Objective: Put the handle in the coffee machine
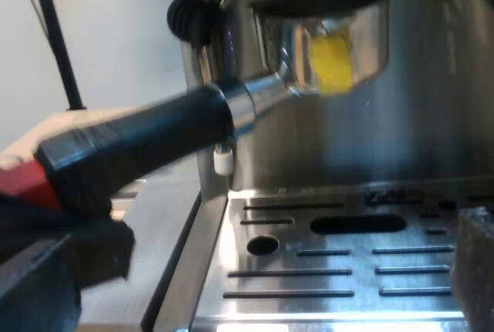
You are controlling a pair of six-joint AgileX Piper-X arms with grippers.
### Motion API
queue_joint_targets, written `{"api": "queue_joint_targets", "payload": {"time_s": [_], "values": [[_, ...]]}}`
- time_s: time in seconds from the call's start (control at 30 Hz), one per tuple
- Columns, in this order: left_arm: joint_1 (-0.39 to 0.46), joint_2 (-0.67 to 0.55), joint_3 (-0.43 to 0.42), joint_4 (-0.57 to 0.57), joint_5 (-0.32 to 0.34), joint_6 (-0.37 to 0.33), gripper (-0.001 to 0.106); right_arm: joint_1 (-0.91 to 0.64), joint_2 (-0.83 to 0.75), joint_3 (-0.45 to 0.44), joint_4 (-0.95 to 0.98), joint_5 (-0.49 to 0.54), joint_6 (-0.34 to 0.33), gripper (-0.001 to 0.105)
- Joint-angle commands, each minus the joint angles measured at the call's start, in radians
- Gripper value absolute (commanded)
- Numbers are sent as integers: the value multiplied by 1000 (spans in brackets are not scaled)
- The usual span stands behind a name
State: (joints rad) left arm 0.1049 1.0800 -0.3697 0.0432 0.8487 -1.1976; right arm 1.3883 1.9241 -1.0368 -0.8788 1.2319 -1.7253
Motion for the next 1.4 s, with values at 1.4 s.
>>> {"api": "queue_joint_targets", "payload": {"time_s": [1.4], "values": [[0, 72, -191, -43, 165, 21, 0, -33, -4, -13, -126, 12, -120, 105]]}}
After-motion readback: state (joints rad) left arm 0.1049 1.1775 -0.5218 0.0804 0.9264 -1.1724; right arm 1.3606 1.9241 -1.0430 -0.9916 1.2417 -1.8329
